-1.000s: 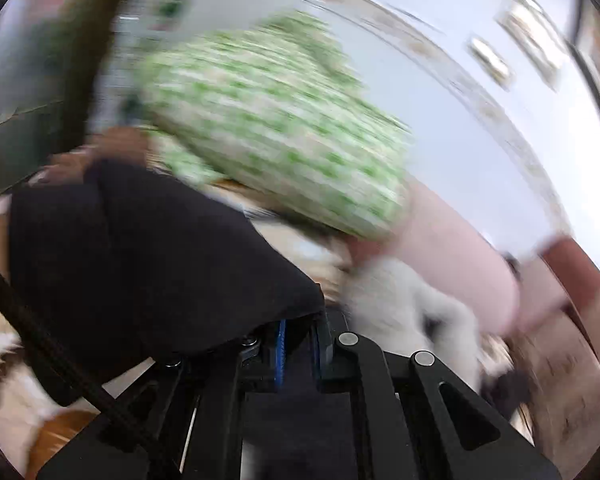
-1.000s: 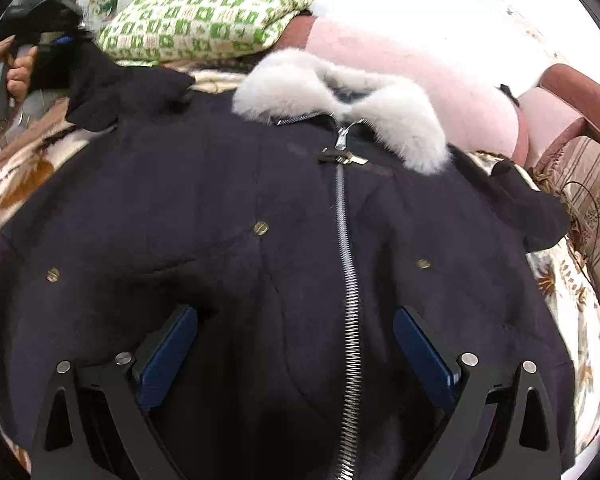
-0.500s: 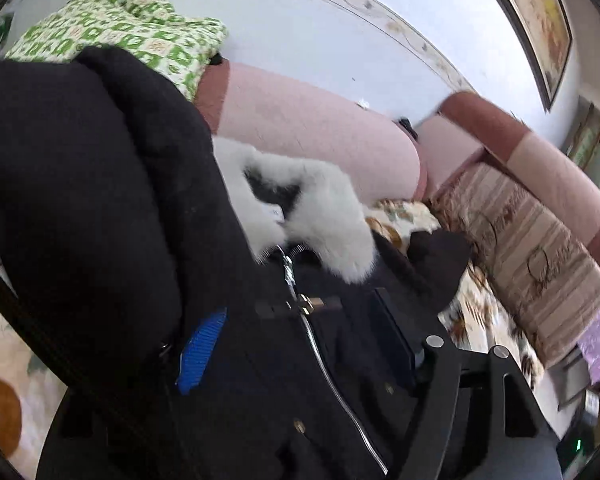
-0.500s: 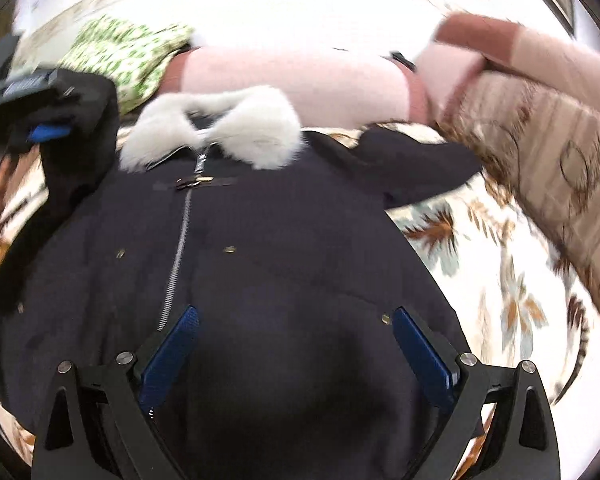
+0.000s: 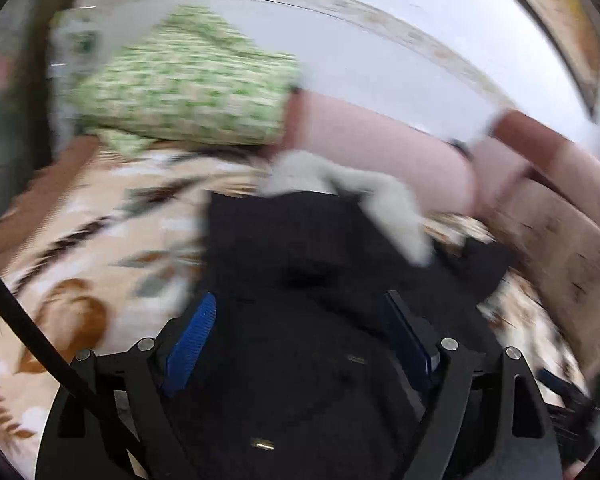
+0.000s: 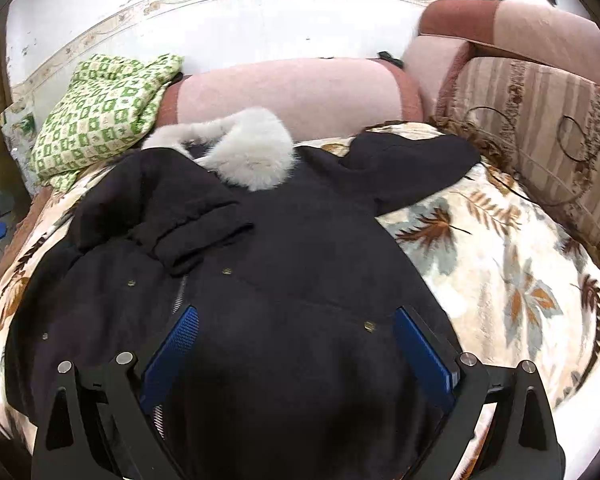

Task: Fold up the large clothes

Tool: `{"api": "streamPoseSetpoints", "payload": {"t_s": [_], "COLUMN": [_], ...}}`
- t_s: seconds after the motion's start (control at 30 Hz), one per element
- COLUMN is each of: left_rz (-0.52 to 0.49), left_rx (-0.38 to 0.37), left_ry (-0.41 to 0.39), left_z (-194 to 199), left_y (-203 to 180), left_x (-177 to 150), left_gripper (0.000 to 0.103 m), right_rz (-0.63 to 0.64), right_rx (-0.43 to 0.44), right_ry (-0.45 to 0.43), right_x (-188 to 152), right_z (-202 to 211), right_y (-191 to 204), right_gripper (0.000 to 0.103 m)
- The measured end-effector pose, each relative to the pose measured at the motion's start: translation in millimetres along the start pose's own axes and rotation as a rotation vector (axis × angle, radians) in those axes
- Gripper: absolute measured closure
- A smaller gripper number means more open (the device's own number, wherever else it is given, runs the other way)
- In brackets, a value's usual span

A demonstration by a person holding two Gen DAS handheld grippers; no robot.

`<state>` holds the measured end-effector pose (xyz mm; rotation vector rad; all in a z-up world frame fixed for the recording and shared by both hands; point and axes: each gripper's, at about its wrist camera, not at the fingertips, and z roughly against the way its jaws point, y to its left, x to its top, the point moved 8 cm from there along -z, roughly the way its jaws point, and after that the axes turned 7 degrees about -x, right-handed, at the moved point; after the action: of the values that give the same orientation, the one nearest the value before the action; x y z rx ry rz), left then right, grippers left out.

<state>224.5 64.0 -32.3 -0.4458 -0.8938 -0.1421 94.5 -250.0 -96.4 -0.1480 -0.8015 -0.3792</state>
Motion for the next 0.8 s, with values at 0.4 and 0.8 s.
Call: {"api": "streamPoseSetpoints", "payload": {"t_s": [0.4,0.8], "left_rz": [0.297,0.325], "left_rx": [0.171,0.195], "left_ry": [0.003,0.070], "left_z": [-12,-31], "left_y": [119,121], "left_x": [-5,-15], "left_gripper": [0.020,0.020], "right_rz": [-0.074,-0.014], "right_rx": [0.183,0.186], "right_ry": [0.247,0.271], "right_x": [47,101], "right_z": [-137,-133], "right_y": [97,101], "right_gripper": [0.004,0.097]}}
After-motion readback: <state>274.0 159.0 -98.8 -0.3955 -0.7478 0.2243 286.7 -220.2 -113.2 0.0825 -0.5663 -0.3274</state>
